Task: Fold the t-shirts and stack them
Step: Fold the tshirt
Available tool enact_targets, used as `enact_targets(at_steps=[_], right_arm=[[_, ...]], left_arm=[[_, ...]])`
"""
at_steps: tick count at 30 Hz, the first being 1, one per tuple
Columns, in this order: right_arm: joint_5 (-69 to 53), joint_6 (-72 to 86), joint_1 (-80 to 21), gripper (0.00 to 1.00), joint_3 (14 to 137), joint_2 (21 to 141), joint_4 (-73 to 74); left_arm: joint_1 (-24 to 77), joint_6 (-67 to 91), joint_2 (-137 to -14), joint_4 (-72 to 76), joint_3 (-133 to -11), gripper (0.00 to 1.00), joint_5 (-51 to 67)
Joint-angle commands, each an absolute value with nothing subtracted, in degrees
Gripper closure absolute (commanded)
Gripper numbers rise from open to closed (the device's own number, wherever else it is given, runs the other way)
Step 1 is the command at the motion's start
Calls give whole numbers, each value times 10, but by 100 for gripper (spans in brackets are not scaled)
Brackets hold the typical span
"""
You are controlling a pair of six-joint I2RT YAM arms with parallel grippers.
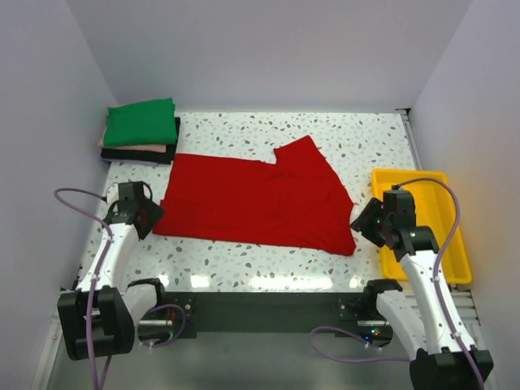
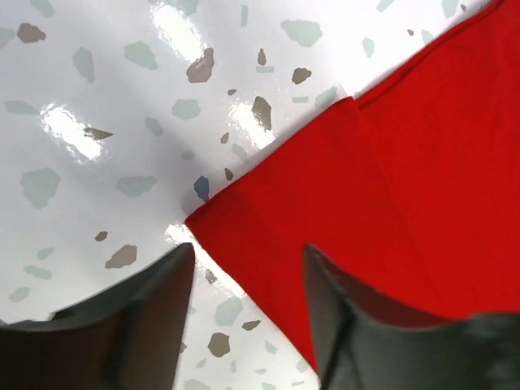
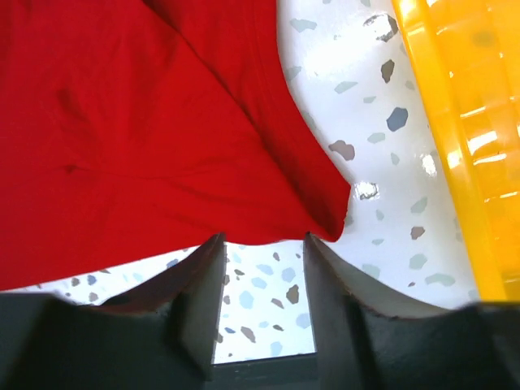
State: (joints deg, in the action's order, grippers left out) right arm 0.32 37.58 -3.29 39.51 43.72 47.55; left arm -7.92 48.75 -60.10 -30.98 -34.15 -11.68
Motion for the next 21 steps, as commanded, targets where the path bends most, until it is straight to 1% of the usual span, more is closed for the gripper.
enact_targets(at_steps=[1,2,3,6,10,12,14,15,18,19,21], right_arm=[[-2,381,-29,45,418,414,511],[-2,376,-30,42,431,416,504],[-6,370,-30,40,436,421,491],[-44,342,-30,37,458,467,439],[-69,340,-33,37,479,573,320],[-86,338,-36,39,516,659,259],[-75,331,-54,41,574,713,233],[-69,324,-58,42,595,764,229],[-44,300,-75,43,670,843,223],[-40,292,-78,43,685,859,222],[-36,285,-80,43,721,884,210]], left_arm=[[-85,490,-584,-328,-366,35,-131],[-85,484,-586,-329,-382,28,-132],[-85,477,-588,-326,-391,25,-133],[-84,433,-608,-278,-420,24,-117],[-81,400,-672,-191,-458,27,-80],[-74,378,-731,-161,-490,29,-70],[-55,359,-794,-144,-540,32,-80],[-48,353,-816,-144,-561,32,-90],[-15,325,-899,-153,-647,32,-133],[-5,318,-918,-157,-669,33,-151],[21,302,-975,-163,-732,36,-166]])
